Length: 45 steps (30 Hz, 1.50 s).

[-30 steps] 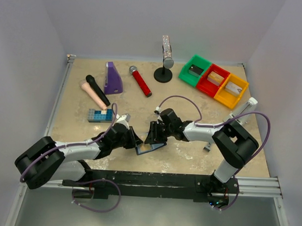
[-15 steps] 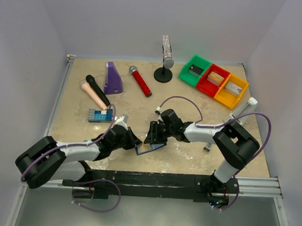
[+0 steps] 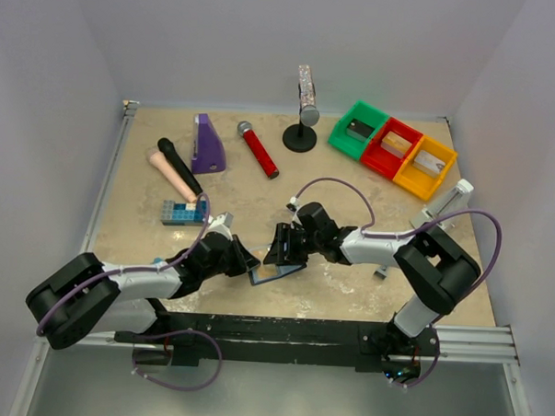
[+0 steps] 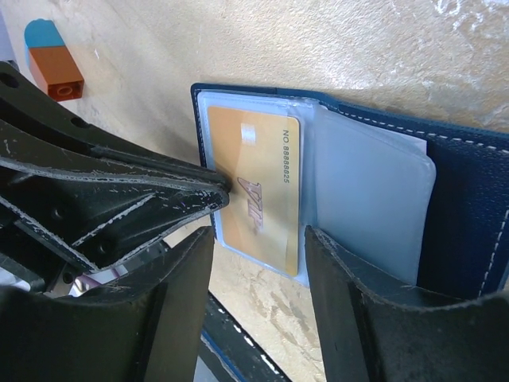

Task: Take the credit cards out of the card holder
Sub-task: Remove the credit card from the card holder.

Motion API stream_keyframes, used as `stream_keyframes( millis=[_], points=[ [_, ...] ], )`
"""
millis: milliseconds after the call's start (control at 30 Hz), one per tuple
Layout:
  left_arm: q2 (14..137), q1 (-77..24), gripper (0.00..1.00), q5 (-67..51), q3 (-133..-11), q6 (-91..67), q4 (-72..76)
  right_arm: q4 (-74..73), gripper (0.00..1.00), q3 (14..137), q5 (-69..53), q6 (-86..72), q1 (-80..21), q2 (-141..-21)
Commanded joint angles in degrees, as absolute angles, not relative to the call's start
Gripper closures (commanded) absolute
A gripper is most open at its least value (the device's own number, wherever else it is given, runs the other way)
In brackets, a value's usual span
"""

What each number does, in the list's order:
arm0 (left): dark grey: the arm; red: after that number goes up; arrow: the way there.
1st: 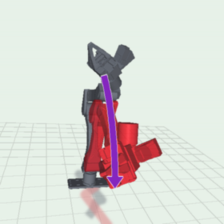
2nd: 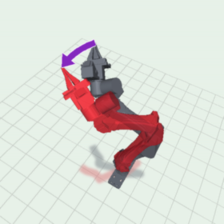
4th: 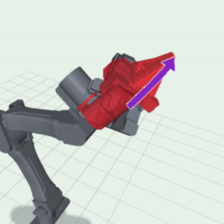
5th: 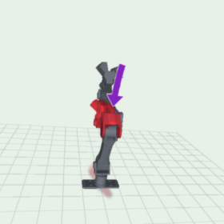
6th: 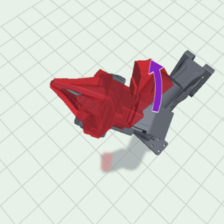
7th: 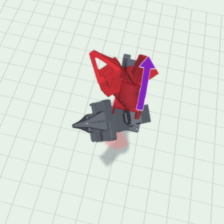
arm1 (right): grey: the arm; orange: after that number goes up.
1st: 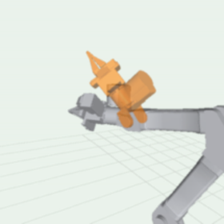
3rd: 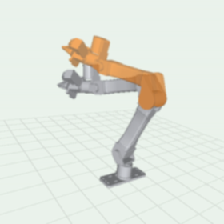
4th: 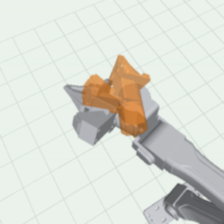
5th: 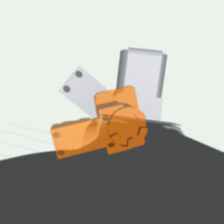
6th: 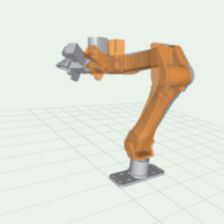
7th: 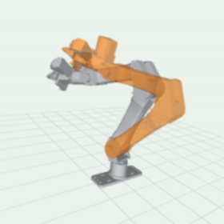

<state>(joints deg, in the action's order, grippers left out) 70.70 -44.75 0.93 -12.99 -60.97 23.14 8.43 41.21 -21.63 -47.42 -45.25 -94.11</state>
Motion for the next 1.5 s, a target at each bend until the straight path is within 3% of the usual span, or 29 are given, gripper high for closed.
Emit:
stream_keyframes(
  millis=[0, 367, 967, 1200, 1467],
  points=[
    [70.9, -44.6, 0.91, 4.0, -10.4, -60.1, 17.2, 8.3, 0.45, 40.2, -19.0, -47.0, -45.0, -93.2],
    [70.4, -44.6, 0.89, 4.0, -10.2, -58.7, 16.0, 12.0, 0.48, 41.6, -24.3, -48.0, -45.0, -96.9],
    [73.2, -44.6, 0.98, 5.0, -9.4, -57.9, 15.6, 25.5, 0.52, 37.4, -29.7, -51.9, -44.0, -98.3],
    [73.1, -44.6, 0.98, 4.8, -9.2, -57.8, 16.3, 35.0, 0.58, 35.2, -32.9, -55.1, -43.0, -100.1],
    [70.1, -44.6, 0.94, 5.1, -9.8, -57.5, 15.1, 35.9, 0.78, 34.1, -32.3, -55.7, -42.4, -100.4]
  ],
)
